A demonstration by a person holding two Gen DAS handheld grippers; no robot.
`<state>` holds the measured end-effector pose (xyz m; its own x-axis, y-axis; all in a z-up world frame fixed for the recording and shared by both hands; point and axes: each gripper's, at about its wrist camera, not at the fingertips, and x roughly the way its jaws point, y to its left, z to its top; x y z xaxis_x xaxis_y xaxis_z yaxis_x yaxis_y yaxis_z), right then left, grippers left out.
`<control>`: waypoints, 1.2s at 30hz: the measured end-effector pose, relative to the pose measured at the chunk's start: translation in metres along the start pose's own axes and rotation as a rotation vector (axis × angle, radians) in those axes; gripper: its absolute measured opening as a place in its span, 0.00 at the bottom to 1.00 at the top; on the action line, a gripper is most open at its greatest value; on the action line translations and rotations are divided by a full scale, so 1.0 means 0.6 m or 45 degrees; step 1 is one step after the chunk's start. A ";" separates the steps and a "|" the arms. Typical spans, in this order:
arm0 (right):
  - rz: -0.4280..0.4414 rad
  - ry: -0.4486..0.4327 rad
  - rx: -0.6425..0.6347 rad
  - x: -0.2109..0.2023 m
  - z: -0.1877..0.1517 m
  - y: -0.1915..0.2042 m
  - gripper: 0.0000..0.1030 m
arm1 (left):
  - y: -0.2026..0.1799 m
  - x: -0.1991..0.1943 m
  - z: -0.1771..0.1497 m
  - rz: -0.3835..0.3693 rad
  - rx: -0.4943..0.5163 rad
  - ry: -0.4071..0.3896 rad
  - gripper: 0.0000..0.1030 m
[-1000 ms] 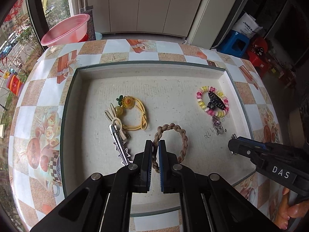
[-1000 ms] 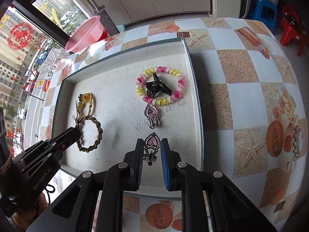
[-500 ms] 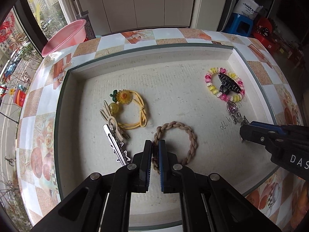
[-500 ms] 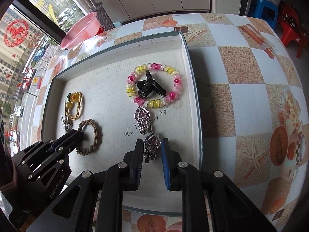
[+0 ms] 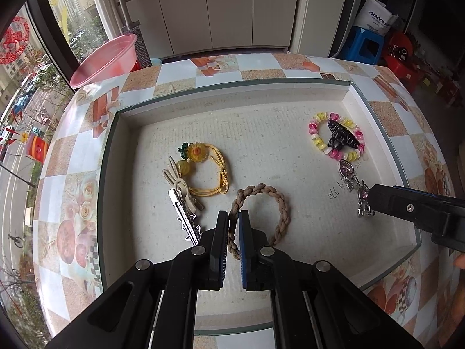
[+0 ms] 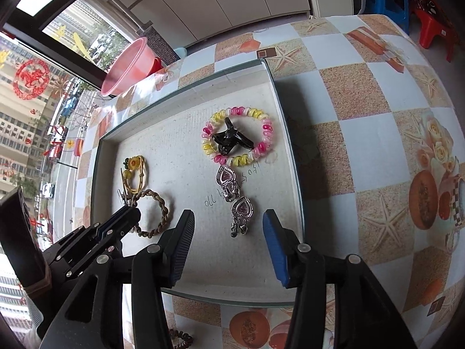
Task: Organize jewelry
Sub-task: 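Open the right gripper beside the first pendant while the left gripper releases the rope bracelet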
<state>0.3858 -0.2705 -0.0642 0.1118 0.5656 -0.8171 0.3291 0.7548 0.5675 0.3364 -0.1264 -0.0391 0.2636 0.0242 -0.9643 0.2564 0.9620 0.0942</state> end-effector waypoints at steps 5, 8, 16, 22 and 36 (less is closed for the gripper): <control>0.054 -0.007 0.056 -0.011 0.000 -0.006 0.61 | 0.003 -0.008 0.001 0.053 0.009 0.093 0.19; 0.081 -0.020 0.088 -0.022 -0.002 -0.010 0.63 | 0.007 -0.016 0.001 0.059 0.003 0.087 0.19; 0.111 -0.035 0.120 -0.035 -0.006 -0.007 0.64 | 0.022 -0.039 0.002 0.080 -0.010 0.111 0.19; 0.112 -0.038 0.123 -0.039 -0.010 -0.001 0.64 | 0.040 -0.054 -0.001 0.105 -0.039 0.181 0.19; 0.060 -0.043 0.066 -0.047 -0.028 0.029 0.80 | 0.071 -0.109 -0.012 0.120 -0.082 0.209 0.20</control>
<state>0.3729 -0.2677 -0.0294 0.1593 0.5879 -0.7931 0.3705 0.7090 0.6000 0.3235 -0.0850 0.0265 0.1275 0.1538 -0.9798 0.1767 0.9686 0.1750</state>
